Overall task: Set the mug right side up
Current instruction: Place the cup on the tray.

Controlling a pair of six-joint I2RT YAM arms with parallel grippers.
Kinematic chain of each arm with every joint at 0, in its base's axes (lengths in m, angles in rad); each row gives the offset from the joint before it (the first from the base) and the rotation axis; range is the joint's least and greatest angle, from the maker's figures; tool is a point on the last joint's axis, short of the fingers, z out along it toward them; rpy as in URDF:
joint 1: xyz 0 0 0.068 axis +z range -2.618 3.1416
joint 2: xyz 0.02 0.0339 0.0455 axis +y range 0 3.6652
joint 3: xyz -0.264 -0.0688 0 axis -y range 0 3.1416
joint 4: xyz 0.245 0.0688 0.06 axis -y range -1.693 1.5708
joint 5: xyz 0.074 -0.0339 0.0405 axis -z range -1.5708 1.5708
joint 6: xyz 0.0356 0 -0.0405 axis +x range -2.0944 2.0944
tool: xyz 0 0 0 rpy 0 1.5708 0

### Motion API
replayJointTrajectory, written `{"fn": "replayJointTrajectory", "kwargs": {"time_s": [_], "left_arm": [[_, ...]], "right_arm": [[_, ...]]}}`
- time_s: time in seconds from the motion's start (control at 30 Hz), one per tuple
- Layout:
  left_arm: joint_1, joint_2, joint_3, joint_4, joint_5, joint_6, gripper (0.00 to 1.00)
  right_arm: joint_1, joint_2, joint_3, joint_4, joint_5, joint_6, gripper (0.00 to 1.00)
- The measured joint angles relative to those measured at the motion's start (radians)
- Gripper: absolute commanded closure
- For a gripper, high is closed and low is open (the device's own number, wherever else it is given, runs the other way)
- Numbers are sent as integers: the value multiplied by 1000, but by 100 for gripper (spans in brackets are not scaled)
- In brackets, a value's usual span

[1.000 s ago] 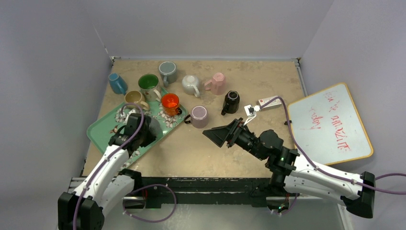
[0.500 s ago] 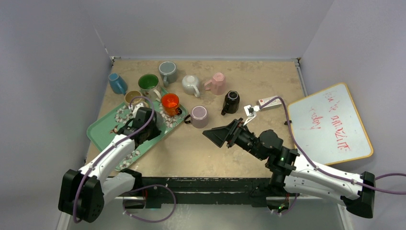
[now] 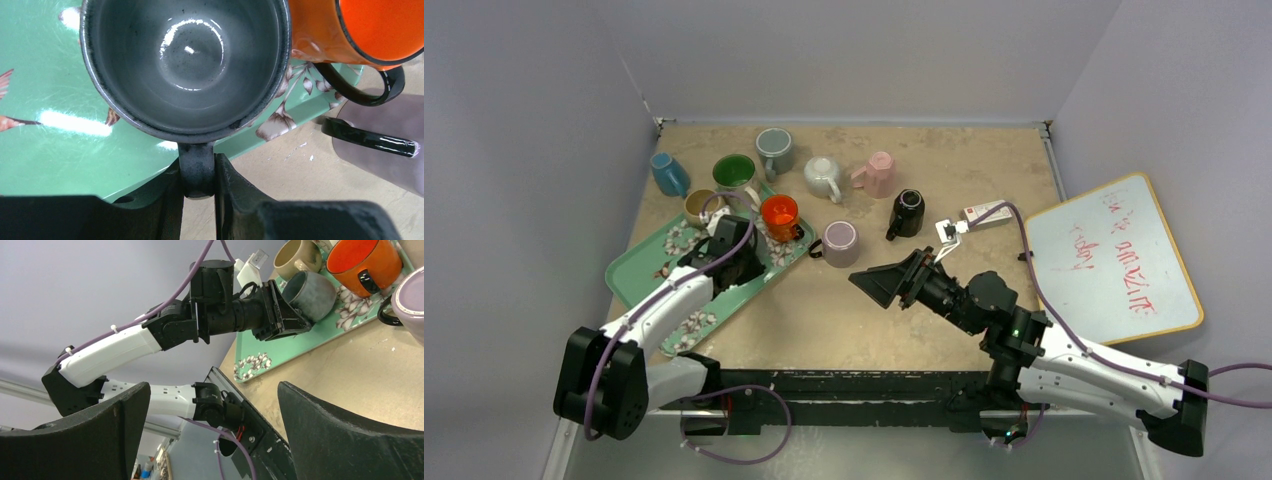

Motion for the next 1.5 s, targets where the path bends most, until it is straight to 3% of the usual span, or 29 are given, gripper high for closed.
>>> {"fn": "replayJointTrajectory", "kwargs": {"time_s": [0.33, 1.1, 1.37, 1.47, 1.5], "left_arm": [[-3, 24, 4, 84, -5, 10, 66], [-3, 77, 59, 90, -10, 17, 62], [-3, -25, 89, 27, 21, 29, 40], [-3, -123, 110, -3, 48, 45, 17], [-3, -157, 121, -11, 61, 51, 14]], "right_arm": [[0, 0, 0, -13, 0, 0, 1], [0, -13, -2, -58, 27, 0, 1], [0, -8, 3, -198, 79, -6, 1], [0, 6, 10, -268, 109, -4, 1], [0, 16, 16, -298, 125, -4, 1]]}}
